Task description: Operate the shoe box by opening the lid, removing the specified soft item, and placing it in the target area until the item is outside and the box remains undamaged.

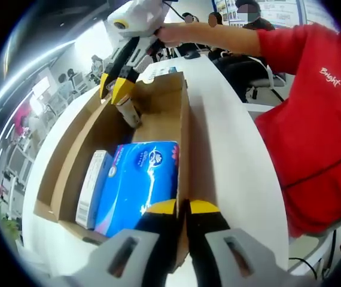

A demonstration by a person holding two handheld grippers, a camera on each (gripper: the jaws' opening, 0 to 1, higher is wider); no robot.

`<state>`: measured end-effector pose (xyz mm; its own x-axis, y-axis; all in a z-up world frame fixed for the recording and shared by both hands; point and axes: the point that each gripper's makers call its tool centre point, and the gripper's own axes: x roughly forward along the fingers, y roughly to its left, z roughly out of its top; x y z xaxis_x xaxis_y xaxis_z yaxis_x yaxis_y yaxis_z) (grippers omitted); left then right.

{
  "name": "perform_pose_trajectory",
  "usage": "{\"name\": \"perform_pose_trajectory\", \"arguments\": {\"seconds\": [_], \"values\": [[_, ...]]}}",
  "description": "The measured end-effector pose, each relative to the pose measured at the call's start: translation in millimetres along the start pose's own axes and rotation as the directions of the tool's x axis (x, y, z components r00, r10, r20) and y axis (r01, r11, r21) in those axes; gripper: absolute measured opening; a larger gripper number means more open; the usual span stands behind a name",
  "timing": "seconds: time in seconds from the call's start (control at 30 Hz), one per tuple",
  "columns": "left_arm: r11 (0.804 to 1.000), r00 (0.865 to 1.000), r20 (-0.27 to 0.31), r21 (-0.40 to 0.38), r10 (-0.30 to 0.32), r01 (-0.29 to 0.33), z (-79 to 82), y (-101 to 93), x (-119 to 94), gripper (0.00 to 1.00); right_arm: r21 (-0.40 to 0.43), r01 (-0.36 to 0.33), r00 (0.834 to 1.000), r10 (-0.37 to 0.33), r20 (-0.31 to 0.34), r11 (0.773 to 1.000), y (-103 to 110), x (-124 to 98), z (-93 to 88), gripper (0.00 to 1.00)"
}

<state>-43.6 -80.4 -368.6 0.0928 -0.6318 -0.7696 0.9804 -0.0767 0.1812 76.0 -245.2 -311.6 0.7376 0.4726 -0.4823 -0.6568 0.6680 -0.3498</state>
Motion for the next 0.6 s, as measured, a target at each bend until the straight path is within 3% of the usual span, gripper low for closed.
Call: {"name": "perform_pose_trajectory", "arguments": {"seconds": [0.07,0.17,0.3,0.6], "values": [[1.0,1.0,0.0,0.0,0.001,-0.001,-0.6,0.5,0,0.05,0.001,0.055,0.997,-0.055,0.049,0.998,-7,4,-1.2,0.23],[1.0,1.0,0.001,0.0,0.001,-0.001,-2.9,1.7,0,0.05,0.065,0.071,0.991,-0.077,0.105,0.995,-6,6,1.0,0.23],[1.0,1.0,-0.001,-0.001,0.0,0.0,1.1,-0.2,-1,0.05,0.156,0.085,0.993,-0.097,0.067,0.984,-2,2,-4.1,0.23],[1.0,1.0,0.0,0.0,0.001,-0.001,-0.6,1.0,0,0.05,0.248,0.138,0.985,-0.159,0.07,0.959,-12,4,-12.5,0.22]]}}
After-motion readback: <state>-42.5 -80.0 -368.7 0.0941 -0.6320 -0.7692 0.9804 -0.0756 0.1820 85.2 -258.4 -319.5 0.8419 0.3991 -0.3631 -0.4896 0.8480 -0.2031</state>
